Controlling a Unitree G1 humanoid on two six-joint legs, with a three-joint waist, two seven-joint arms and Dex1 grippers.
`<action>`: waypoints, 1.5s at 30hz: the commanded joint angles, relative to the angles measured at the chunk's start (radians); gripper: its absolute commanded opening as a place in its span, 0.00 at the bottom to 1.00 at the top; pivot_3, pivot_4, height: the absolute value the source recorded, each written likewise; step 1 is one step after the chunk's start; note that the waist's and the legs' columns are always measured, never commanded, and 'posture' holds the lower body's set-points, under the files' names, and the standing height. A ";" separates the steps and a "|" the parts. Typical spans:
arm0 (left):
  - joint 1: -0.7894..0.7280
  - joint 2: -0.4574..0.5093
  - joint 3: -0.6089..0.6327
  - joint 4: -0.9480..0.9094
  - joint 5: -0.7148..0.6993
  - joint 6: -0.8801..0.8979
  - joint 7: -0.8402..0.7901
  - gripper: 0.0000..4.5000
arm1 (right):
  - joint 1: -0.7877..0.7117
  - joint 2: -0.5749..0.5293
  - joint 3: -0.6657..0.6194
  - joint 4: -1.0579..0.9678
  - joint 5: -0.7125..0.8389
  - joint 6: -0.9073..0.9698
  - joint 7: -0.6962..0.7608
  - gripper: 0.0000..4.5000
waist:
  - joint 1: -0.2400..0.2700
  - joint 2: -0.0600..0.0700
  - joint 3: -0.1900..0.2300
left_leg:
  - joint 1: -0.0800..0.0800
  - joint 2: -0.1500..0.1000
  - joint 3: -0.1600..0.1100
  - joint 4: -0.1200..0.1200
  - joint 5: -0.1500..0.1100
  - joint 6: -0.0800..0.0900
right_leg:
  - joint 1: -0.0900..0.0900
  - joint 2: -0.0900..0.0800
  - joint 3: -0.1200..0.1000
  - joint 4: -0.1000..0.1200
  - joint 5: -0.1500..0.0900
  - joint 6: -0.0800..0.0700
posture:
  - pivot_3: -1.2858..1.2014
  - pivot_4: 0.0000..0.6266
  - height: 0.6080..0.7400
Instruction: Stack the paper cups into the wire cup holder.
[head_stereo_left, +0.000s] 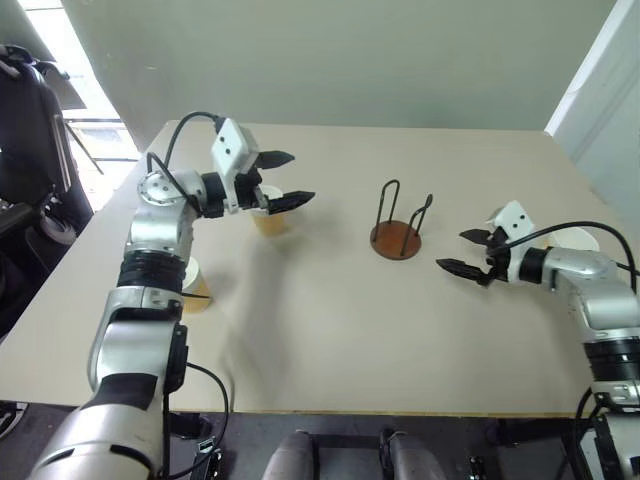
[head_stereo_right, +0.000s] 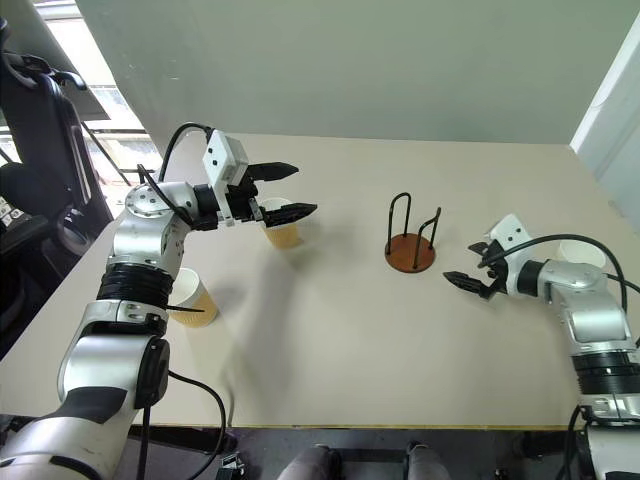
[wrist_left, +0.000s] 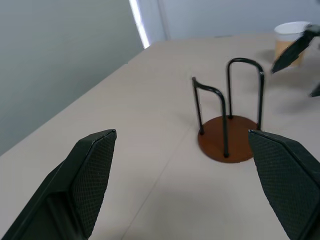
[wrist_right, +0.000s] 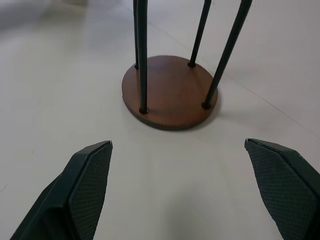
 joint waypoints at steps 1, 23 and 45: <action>-0.025 0.012 0.017 0.001 -0.018 -0.012 -0.030 1.00 | -0.042 0.015 -0.010 -0.008 -0.007 -0.014 -0.032 0.97 | 0.000 0.000 0.000 | 0.000 0.000 0.000 0.000 0.000 0.000 | 0.000 0.000 0.000 0.000 0.000 0.000 | 0.52 0.24 1.00; -0.037 0.035 0.019 0.002 -0.011 0.011 -0.071 1.00 | -0.185 0.209 0.034 0.148 -0.045 -0.060 -0.130 0.97 | 0.000 0.000 0.000 | 0.000 0.000 0.000 0.000 0.000 0.000 | -0.001 0.000 0.000 0.000 0.001 -0.002 | 0.52 0.24 1.00; -0.030 0.036 0.021 -0.003 -0.012 0.020 -0.063 1.00 | -0.218 0.291 0.042 0.166 -0.062 -0.046 -0.193 0.53 | -0.002 0.000 0.000 | -0.001 0.000 0.000 -0.001 0.000 -0.001 | -0.003 0.000 0.000 0.001 0.002 -0.003 | 0.52 0.24 1.00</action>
